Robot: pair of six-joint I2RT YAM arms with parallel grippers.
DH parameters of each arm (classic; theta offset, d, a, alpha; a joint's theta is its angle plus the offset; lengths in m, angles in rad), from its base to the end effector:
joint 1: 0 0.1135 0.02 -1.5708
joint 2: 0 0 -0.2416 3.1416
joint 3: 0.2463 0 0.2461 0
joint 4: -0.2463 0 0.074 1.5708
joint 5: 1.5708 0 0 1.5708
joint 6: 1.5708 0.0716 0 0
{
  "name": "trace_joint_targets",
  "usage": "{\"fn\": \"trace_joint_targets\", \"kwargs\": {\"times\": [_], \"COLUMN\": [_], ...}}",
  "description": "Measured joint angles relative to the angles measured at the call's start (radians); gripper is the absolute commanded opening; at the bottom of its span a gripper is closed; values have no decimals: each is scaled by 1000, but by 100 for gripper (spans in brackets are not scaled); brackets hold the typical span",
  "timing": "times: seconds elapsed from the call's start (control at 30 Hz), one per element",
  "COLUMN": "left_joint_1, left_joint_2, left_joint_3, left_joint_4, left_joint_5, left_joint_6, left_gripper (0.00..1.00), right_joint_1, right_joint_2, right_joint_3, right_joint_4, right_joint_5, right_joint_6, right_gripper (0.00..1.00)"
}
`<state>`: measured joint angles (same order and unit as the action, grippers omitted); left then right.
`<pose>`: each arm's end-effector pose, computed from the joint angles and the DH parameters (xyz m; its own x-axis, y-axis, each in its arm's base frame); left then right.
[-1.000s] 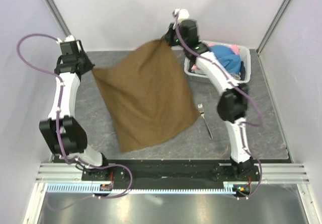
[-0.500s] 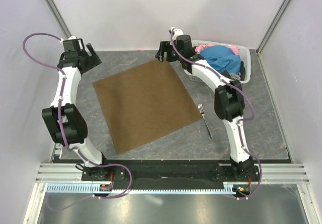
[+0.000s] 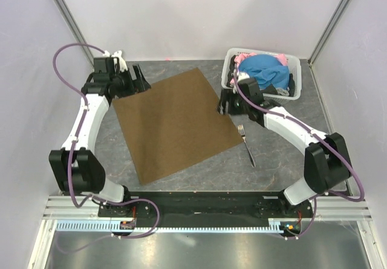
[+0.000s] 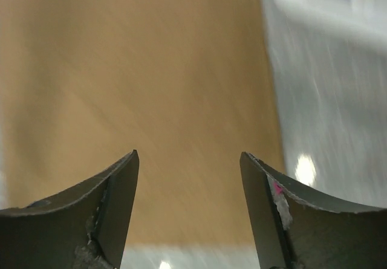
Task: Fold the napkin, place the utensils inside, and roll it up
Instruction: Fold the napkin
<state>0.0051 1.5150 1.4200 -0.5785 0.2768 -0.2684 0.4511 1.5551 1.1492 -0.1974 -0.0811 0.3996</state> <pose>0.3616 -0.0177 0.3027 -0.6567 -0.2584 -0.7085 0.0358 0.9277 -0.3716 0.3385 0.1704 0.2335 -0.6628 0.1098 -0.7407 -0.2569 0.8958 0.3627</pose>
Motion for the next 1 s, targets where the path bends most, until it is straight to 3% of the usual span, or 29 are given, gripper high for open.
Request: {"fn": "trace_joint_targets", "kwargs": {"times": [0.2, 0.47, 1.0], "left_joint_1": [4, 5, 5], "left_joint_2": [-155, -229, -250], "left_joint_3": [-217, -225, -229], "left_joint_4": [-6, 13, 14], "left_joint_5": [24, 14, 11], "left_joint_6": [9, 10, 10], "left_gripper": [94, 94, 93], "right_joint_1": [-31, -49, -49], "right_joint_2": [-78, -112, -79], "right_joint_3": [-188, -232, -340], "right_joint_4": [-211, -260, -268], "right_joint_5": [79, 84, 28], "right_joint_6": [-4, 25, 80], "right_gripper": [64, 59, 61]}}
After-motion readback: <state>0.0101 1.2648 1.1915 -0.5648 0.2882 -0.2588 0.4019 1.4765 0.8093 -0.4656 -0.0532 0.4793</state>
